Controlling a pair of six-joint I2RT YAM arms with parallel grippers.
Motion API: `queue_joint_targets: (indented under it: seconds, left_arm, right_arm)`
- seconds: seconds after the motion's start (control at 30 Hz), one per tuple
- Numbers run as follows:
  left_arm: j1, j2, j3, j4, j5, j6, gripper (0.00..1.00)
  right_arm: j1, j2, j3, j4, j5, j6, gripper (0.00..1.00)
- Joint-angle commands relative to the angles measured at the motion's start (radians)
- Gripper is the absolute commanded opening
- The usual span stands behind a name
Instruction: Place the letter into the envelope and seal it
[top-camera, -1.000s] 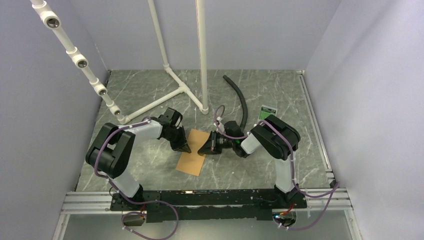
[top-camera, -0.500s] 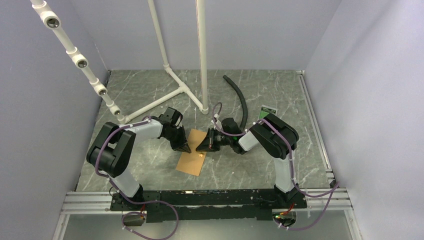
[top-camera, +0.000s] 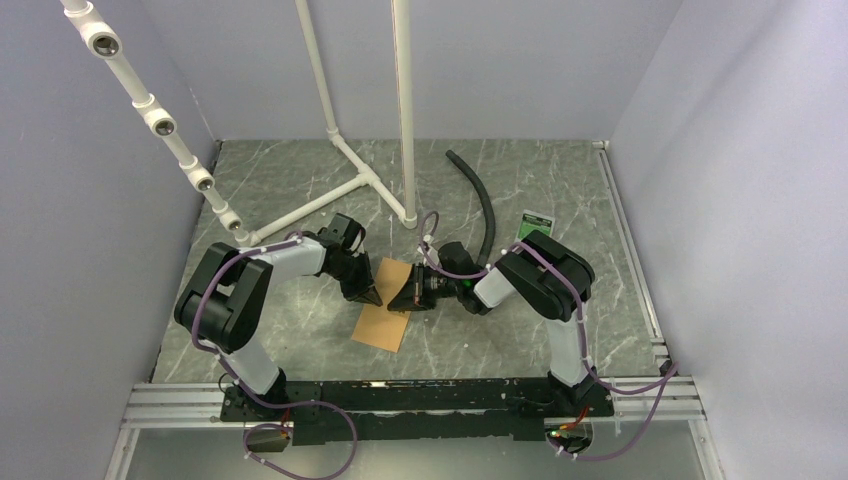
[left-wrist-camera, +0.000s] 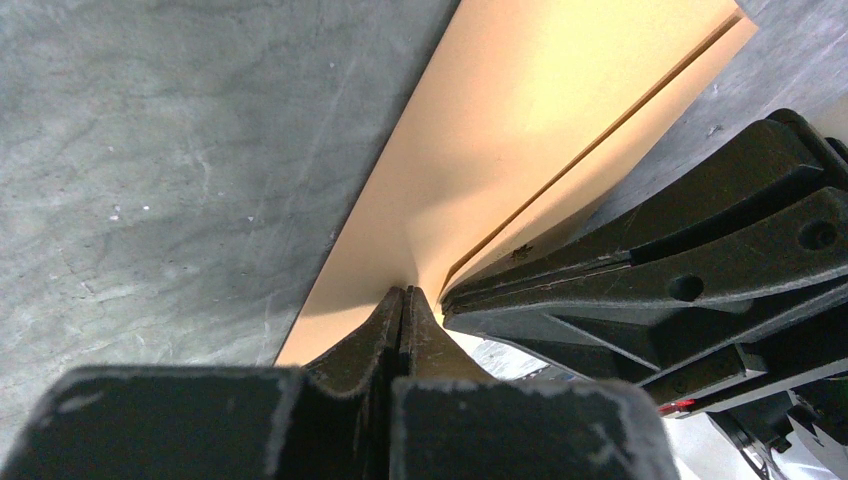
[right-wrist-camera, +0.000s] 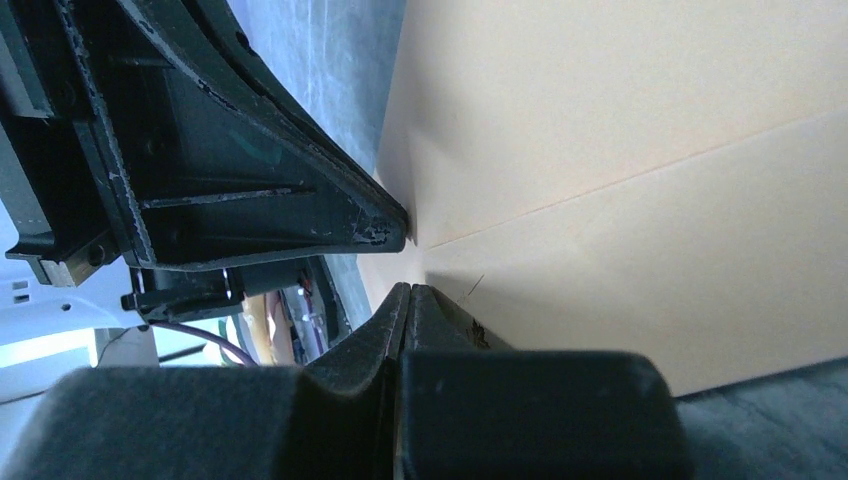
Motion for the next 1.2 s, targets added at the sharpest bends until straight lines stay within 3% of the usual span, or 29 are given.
queue_joint_targets:
  seconds: [0.0,0.4,0.77,1.17]
  left_arm:
    - [-0.012,0.045,-0.037,-0.080,-0.072,0.032,0.03]
    - [-0.011,0.045,-0.042,-0.068,-0.051,0.026,0.02]
    - [-0.012,0.044,-0.043,-0.072,-0.053,0.034,0.02]
    - [-0.011,0.057,-0.039,-0.060,-0.048,0.040,0.02]
  right_arm:
    - [-0.010,0.013,-0.027,-0.078,0.176,-0.019,0.00]
    - [-0.017,0.002,-0.035,-0.097,0.280,0.007,0.00]
    - [-0.025,-0.035,-0.093,-0.133,0.271,-0.032,0.00]
    - [-0.151,-0.151,-0.082,-0.280,0.306,-0.152,0.00]
